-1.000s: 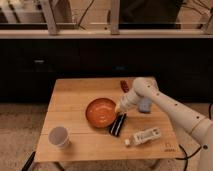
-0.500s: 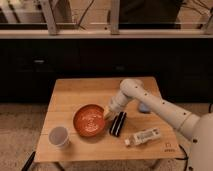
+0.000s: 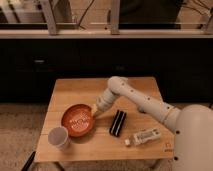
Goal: Drag the ceramic bowl in a circle
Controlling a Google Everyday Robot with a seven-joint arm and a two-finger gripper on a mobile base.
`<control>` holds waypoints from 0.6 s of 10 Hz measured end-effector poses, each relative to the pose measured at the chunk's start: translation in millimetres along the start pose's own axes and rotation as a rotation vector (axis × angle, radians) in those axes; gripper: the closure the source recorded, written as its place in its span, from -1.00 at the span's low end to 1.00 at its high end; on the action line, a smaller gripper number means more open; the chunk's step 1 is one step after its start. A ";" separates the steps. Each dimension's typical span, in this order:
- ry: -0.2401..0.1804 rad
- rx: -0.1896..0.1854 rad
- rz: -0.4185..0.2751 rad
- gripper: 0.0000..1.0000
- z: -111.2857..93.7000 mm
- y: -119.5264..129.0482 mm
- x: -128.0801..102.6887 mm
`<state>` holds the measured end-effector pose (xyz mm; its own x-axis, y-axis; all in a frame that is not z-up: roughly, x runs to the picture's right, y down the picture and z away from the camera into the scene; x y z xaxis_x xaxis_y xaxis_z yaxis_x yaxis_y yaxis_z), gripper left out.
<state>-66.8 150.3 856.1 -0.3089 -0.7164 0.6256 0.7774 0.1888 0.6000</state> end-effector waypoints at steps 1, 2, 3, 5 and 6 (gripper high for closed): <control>0.006 0.002 -0.009 1.00 1.1 -2.3 20.4; 0.010 0.000 -0.018 1.00 2.8 -3.8 44.5; 0.012 -0.004 -0.018 1.00 4.1 -2.0 59.1; 0.034 -0.024 0.013 1.00 4.8 7.6 88.5; 0.045 -0.034 0.043 1.00 2.2 16.5 91.9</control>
<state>-83.6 89.0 924.6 -0.2501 -0.7380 0.6267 0.8079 0.1976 0.5552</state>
